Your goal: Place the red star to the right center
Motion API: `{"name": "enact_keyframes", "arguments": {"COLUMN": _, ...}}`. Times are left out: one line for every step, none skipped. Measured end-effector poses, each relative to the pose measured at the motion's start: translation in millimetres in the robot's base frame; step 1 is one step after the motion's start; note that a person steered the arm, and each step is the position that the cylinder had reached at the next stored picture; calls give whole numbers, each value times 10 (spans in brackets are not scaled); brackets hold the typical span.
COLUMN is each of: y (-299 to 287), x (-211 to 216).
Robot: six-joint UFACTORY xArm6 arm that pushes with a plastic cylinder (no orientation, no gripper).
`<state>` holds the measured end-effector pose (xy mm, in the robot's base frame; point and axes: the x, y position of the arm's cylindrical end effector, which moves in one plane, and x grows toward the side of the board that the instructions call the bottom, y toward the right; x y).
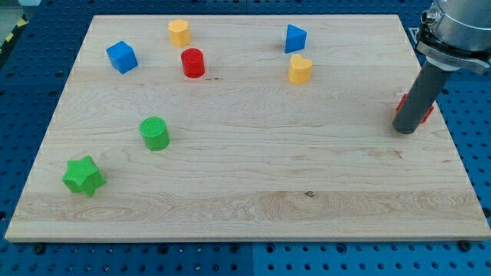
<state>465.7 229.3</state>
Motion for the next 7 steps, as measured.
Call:
{"name": "enact_keyframes", "arguments": {"y": 0, "x": -1}}
{"name": "enact_keyframes", "arguments": {"y": -77, "x": -4}}
{"name": "enact_keyframes", "arguments": {"y": -230, "x": -82}}
{"name": "enact_keyframes", "arguments": {"y": -230, "x": -82}}
{"name": "enact_keyframes", "arguments": {"y": -104, "x": -249}}
{"name": "enact_keyframes", "arguments": {"y": -79, "x": -249}}
{"name": "enact_keyframes", "arguments": {"y": -212, "x": -257}}
